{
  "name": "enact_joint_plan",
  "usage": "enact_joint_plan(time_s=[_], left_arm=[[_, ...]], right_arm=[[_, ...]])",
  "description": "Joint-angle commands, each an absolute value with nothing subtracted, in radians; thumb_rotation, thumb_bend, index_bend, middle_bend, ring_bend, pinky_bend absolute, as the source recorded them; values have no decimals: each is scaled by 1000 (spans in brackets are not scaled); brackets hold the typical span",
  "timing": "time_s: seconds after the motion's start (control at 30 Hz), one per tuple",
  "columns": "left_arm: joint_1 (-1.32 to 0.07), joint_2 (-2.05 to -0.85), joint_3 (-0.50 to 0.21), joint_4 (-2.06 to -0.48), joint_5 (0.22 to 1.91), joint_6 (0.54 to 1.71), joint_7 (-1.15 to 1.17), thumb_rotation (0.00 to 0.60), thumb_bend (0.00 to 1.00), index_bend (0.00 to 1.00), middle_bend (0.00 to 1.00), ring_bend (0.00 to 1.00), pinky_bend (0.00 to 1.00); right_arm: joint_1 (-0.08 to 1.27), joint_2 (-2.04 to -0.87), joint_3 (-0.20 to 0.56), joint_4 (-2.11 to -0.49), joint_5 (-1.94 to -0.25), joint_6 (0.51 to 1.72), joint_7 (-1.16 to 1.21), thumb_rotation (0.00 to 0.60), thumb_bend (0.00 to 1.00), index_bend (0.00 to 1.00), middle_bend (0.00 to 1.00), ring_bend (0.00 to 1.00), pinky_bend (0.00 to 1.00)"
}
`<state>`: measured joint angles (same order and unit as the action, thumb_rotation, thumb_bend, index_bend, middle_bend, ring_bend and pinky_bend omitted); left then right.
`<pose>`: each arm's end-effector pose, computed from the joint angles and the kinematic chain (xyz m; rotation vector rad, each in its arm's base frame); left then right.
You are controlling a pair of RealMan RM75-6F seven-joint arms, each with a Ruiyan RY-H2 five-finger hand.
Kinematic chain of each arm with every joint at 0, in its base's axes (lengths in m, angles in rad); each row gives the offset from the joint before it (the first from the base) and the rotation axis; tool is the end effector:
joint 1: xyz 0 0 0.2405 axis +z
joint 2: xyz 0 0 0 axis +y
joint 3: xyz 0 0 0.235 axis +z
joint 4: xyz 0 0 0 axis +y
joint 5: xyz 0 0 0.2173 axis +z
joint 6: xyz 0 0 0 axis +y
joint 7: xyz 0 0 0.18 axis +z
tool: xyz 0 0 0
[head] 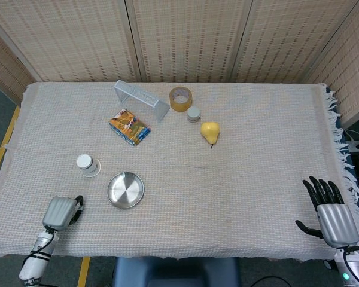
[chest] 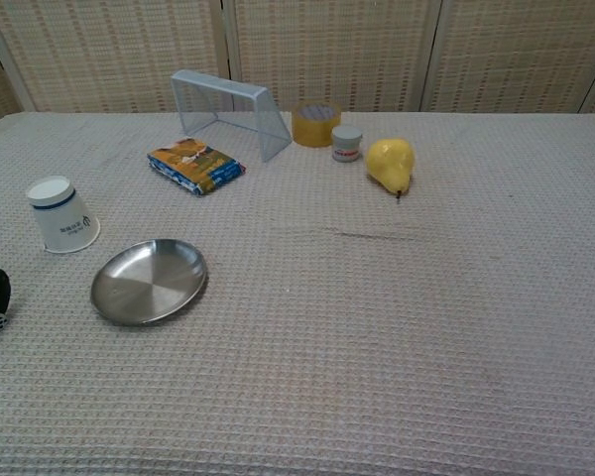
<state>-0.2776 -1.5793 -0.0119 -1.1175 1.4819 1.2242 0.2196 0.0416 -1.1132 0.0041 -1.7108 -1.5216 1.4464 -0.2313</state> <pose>-0.3073 0.2659 -0.0044 -1.7180 -0.7740 -0.6534 -0.2860 -0.1914 0.1201 1.4860 -0.8737 0.7336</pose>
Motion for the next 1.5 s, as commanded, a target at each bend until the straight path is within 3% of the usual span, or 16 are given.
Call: enact_joint_plan(time_s=[0.03,0.4,0.7,1.07,1.5], left_arm=[[-280,-1577,-10,-1119,1480,1223,222,600,353,534,1000,1000,1000],[-312,-1564,-58,-1183,1502,1284,191,600,361,568,1000,1000,1000],[-443,-1619,-121,-1219,1482,1167,228,600,362,552,1000,1000,1000],[-502,-1692,-120,-1184,1453,1114,281,600,360,540,1000,1000,1000],[-523,-1710,-112,-1158,1440,1104,277,600,360,390,1000,1000,1000]], right_arm=[[42,-1114,4,-1711,-1521,1447,-232,505,80,0,0,0,0],[44,-1116,1,-1711,-1523,1441,-235,506,80,0,0,0,0],[43,-1116,1,-1710,-1520,1443,-235,507,80,0,0,0,0],[41,-1112,5,-1707,-1510,1446,-226,506,80,0,0,0,0],[42,-1113,6,-1707,-1504,1442,-229,507,80,0,0,0,0]])
